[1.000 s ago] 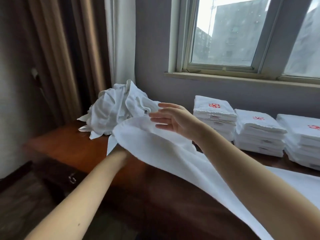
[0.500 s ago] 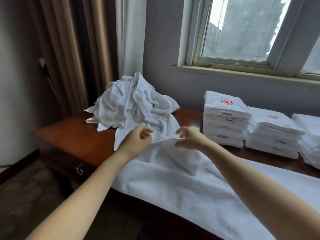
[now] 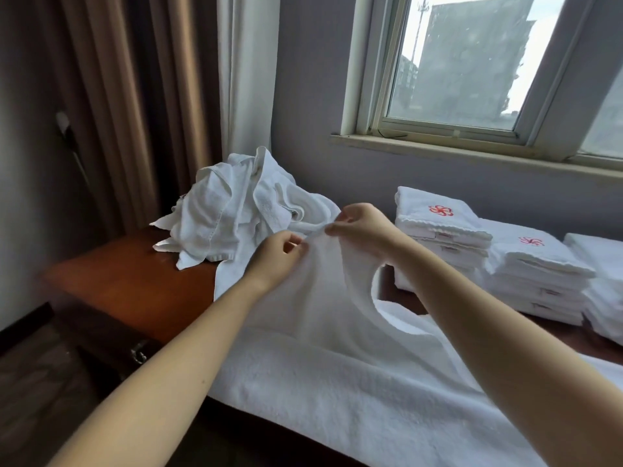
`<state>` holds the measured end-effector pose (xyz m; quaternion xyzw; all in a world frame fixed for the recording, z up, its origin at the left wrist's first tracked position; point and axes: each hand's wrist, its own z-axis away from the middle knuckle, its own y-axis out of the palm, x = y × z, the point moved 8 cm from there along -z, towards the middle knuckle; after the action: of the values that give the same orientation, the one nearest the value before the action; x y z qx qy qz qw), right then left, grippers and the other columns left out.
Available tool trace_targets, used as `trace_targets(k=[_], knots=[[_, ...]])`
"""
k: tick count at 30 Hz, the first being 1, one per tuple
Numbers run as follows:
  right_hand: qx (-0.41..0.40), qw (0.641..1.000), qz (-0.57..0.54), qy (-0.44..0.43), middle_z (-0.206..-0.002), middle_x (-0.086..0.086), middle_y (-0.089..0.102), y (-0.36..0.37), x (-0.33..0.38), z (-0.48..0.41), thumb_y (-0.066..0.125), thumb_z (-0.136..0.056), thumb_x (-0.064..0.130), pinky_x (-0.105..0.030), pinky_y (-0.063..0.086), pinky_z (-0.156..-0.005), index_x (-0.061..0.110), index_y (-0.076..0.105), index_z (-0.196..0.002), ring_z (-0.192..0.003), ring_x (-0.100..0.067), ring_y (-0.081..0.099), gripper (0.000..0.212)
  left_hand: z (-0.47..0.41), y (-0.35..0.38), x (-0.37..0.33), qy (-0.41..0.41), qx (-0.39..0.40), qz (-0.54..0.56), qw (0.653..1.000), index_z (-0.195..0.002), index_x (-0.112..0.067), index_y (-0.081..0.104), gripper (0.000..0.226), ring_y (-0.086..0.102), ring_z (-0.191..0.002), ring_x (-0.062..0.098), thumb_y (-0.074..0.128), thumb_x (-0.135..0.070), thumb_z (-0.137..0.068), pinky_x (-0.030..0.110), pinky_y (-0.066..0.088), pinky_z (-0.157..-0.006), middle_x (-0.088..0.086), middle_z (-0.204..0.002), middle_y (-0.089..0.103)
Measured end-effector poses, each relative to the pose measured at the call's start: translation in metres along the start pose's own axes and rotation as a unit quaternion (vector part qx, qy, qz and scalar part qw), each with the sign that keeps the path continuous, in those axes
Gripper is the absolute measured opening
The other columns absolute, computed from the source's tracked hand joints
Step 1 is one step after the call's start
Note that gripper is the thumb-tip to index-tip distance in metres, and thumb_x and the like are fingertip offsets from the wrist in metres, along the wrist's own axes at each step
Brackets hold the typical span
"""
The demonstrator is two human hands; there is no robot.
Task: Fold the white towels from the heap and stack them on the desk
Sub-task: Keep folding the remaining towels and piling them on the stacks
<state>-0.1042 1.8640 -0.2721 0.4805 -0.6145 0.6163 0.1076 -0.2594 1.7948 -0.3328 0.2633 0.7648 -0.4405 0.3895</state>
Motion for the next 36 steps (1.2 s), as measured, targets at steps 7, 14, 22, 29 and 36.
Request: trace_targets(k=[7, 14, 22, 29, 36], knots=[[0.255, 0.931, -0.252, 0.066, -0.089, -0.011, 0.076, 0.073, 0.019, 0.024, 0.051, -0.101, 0.017, -0.035, 0.060, -0.064, 0.015, 0.057, -0.109, -0.081, -0.027, 0.074, 0.010, -0.018, -0.030, 0.049, -0.115, -0.043, 0.096, 0.988, -0.111, -0.010, 0.063, 0.019, 0.062, -0.086, 0.020, 0.057, -0.023, -0.098, 0.033, 0.051, -0.077, 0.006, -0.099, 0.066], [0.164, 0.966, -0.182, 0.083, -0.089, -0.009, 0.076, 0.063, -0.028, 0.013, 0.048, -0.099, 0.012, -0.033, 0.062, -0.064, 0.013, 0.058, -0.121, -0.078, -0.022, 0.075, 0.024, -0.009, -0.024, 0.082, -0.139, -0.019, 0.004, 0.990, -0.113, -0.024, 0.054, 0.019, 0.059, -0.105, 0.021, 0.055, -0.033, -0.096, 0.039, 0.049, -0.091, 0.003, -0.118, 0.060], [0.083, 0.992, 0.091, 0.035, -0.104, 0.005, 0.068, 0.072, -0.074, 0.015, 0.052, -0.089, 0.014, -0.029, 0.053, -0.079, 0.024, 0.068, -0.110, -0.096, -0.015, 0.065, 0.028, 0.008, -0.002, 0.091, -0.174, 0.073, -0.279, 0.942, -0.135, -0.011, 0.040, 0.056, 0.057, -0.110, 0.028, 0.046, -0.051, -0.097, 0.036, 0.046, -0.084, 0.008, -0.134, 0.052], [0.076, 0.987, 0.141, 0.010, -0.106, 0.001, 0.063, 0.083, -0.096, 0.017, 0.054, -0.090, 0.026, -0.030, 0.045, -0.073, 0.023, 0.063, -0.118, -0.098, -0.020, 0.059, 0.029, 0.004, 0.003, 0.086, -0.141, 0.031, -0.118, 0.983, -0.134, -0.021, 0.045, 0.042, 0.057, -0.107, 0.023, 0.057, -0.034, -0.096, 0.033, 0.046, -0.084, 0.004, -0.130, 0.053], [0.004, 0.991, 0.132, -0.039, -0.076, 0.009, 0.054, 0.061, -0.088, 0.005, 0.059, -0.089, 0.036, -0.029, 0.033, -0.055, 0.027, 0.055, -0.075, -0.071, -0.012, 0.050, 0.017, -0.018, 0.000, 0.066, -0.056, -0.041, -0.055, 0.996, -0.124, -0.027, 0.053, 0.028, 0.054, -0.096, 0.012, 0.055, -0.022, -0.097, 0.028, 0.041, -0.079, -0.001, -0.126, 0.056]])
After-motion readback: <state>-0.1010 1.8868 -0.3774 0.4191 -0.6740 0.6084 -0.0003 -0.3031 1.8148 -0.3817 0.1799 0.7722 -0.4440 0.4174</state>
